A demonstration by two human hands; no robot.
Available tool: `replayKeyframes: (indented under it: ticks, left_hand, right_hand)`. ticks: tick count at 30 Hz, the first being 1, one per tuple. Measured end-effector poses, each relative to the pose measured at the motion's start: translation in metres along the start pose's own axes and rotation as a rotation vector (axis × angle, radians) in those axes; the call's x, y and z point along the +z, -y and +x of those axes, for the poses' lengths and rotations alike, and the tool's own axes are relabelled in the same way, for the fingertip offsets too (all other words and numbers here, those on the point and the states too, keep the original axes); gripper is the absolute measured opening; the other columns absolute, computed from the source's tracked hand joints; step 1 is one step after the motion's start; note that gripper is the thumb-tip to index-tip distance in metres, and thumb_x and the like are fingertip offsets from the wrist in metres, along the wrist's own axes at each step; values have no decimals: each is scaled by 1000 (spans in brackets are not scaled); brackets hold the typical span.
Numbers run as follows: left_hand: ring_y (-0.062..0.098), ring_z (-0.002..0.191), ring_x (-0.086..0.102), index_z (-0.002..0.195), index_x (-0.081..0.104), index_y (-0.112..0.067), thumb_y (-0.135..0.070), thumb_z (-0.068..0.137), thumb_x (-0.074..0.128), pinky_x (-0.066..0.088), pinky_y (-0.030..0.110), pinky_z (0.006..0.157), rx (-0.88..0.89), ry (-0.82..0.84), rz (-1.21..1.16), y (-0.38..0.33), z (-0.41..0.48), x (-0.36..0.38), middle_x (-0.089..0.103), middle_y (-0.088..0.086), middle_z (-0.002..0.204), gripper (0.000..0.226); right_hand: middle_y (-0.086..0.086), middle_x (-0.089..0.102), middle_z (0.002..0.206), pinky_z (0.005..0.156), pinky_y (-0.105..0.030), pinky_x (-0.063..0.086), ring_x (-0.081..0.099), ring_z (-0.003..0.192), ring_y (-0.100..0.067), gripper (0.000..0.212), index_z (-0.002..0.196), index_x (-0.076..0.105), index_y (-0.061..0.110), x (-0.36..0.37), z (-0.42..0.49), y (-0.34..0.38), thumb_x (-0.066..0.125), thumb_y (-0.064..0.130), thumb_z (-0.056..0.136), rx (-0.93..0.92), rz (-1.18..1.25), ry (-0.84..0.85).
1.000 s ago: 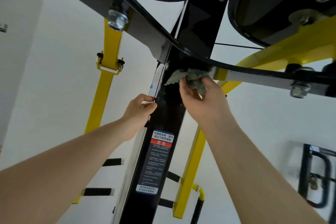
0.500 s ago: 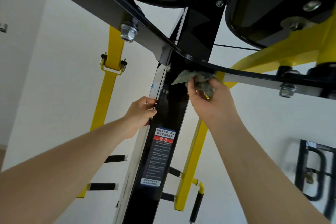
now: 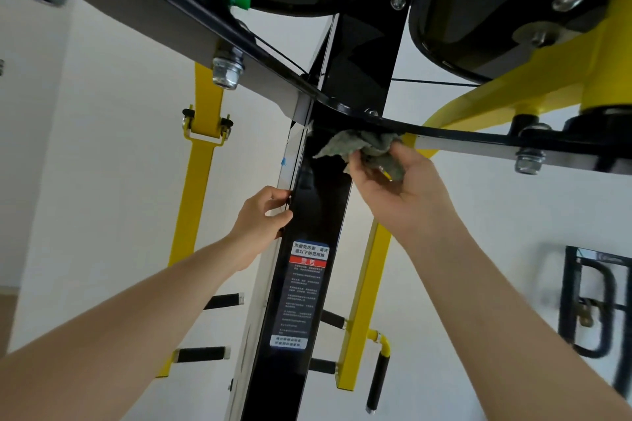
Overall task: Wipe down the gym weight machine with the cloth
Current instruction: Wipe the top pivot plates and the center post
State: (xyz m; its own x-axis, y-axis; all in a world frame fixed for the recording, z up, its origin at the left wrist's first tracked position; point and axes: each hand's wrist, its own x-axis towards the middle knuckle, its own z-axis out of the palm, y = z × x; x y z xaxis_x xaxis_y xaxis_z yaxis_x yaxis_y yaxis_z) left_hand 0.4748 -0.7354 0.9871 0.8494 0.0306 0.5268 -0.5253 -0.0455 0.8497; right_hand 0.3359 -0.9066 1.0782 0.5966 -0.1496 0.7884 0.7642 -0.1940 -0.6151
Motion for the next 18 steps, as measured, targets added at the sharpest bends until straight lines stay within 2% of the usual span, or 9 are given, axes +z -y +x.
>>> replayKeyframes:
  ticks: [1, 3, 6, 9, 12, 14, 15, 17, 18]
  left_hand:
    - [19, 119, 61, 123, 59, -24, -15, 97, 66, 57, 42, 96, 11, -4, 23, 0, 0, 1, 62, -6, 132, 28]
    - [19, 120, 60, 123, 57, -24, -16, 97, 65, 56, 43, 98, 31, -8, 72, 0, -1, 1, 61, -5, 134, 28]
    - [20, 121, 61, 123, 56, -24, -19, 98, 65, 56, 46, 99, 81, -20, 164, 0, -3, 2, 61, -6, 134, 27]
    - [19, 116, 64, 121, 55, -26, -21, 99, 63, 57, 45, 98, 118, -29, 227, -2, -8, 4, 63, -9, 127, 23]
    - [19, 112, 65, 125, 55, -26, -20, 99, 63, 57, 47, 96, 108, -34, 251, -5, -11, 4, 65, -5, 127, 28]
    - [20, 113, 65, 125, 55, -26, -18, 98, 64, 58, 47, 95, 99, -32, 261, -6, -10, 3, 65, -3, 128, 29]
    - [21, 112, 64, 124, 54, -26, -17, 98, 64, 58, 47, 94, 93, -33, 265, -6, -8, 3, 65, -2, 127, 29]
    - [22, 111, 65, 119, 54, -28, -15, 97, 65, 59, 48, 93, 87, -39, 268, -6, -5, 4, 65, -1, 125, 28]
    - [23, 111, 65, 118, 54, -28, -14, 97, 65, 58, 49, 92, 86, -44, 271, -6, -4, 5, 65, -1, 124, 28]
  right_hand:
    - [0, 69, 103, 102, -40, 51, 60, 112, -23, 18, 78, 79, 33, -11, -1, -5, 82, 50, 74, -121, -94, 39]
    - [10, 63, 95, 106, -40, 47, 57, 107, -16, 36, 79, 76, 43, -28, 2, -10, 77, 75, 61, -67, -162, 126]
    - [-1, 70, 97, 98, -24, 49, 60, 84, -2, 29, 102, 70, 19, -38, 15, -25, 62, 46, 94, -120, -442, 56]
    - [-2, 71, 105, 80, -8, 48, 59, 79, 2, 35, 118, 67, 8, -28, 19, -24, 57, 36, 99, -50, -495, 101]
    - [13, 64, 95, 89, -13, 49, 61, 88, 0, 38, 119, 69, 13, -16, 12, -11, 60, 42, 97, 56, -316, 155]
    - [8, 66, 89, 87, -22, 51, 63, 89, -7, 46, 104, 72, 24, -21, 9, -6, 61, 65, 87, 129, -201, 140]
    - [4, 68, 87, 82, -22, 52, 63, 84, -7, 49, 101, 70, 21, -23, 6, -1, 59, 66, 87, 162, -129, 108]
    - [-1, 70, 90, 74, -21, 55, 64, 84, -5, 28, 96, 69, 12, -31, 10, -2, 61, 38, 97, 232, 314, -38]
    - [-7, 71, 99, 77, -25, 56, 66, 95, -12, 18, 96, 69, 5, -34, 11, 3, 59, 20, 98, 369, 696, -87]
